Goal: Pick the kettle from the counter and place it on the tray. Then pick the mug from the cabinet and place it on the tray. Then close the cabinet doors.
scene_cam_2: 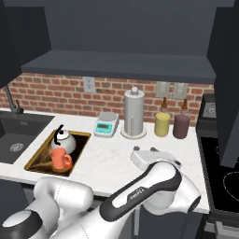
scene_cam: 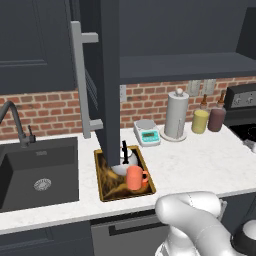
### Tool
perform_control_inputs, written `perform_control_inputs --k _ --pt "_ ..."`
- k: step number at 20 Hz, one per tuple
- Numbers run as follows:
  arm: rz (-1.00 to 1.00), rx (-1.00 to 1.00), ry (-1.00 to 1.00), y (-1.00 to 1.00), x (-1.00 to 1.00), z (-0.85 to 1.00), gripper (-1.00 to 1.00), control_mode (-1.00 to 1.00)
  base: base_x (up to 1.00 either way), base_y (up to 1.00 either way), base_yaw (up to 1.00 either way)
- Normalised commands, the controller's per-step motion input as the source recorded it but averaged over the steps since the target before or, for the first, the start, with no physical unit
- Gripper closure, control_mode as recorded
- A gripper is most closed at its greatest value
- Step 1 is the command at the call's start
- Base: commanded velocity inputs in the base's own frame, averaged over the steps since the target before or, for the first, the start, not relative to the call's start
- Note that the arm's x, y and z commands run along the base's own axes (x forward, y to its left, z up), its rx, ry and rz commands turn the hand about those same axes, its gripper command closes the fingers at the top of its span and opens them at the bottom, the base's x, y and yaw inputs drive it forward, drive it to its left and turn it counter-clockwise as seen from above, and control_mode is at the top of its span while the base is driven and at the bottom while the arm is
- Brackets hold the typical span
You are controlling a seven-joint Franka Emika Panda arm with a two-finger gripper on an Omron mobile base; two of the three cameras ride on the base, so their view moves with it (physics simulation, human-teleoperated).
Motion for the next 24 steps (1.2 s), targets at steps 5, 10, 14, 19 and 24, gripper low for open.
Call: perform_control_inputs --k 5,10,14,19,24 --pt "0.00 0.15 -0.02 -0.39 0.00 0.16 -1.00 -1.00 0.00 0.00 0.00" --pt "0.00 0.11 -0.11 -0.35 0.00 0.09 -1.00 -1.00 0.00 0.00 0.00" --pt "0.00 0.19 -0.10 -0.41 0.00 0.16 -1.00 -1.00 0.00 0.00 0.00" --pt "0.00 0.11 -0.10 -0.33 0.00 0.18 -1.00 -1.00 0.00 0.00 0.00" --pt "0.00 0.09 -0.05 -0.27 0.00 0.24 -1.00 -1.00 0.00 0.00 0.00"
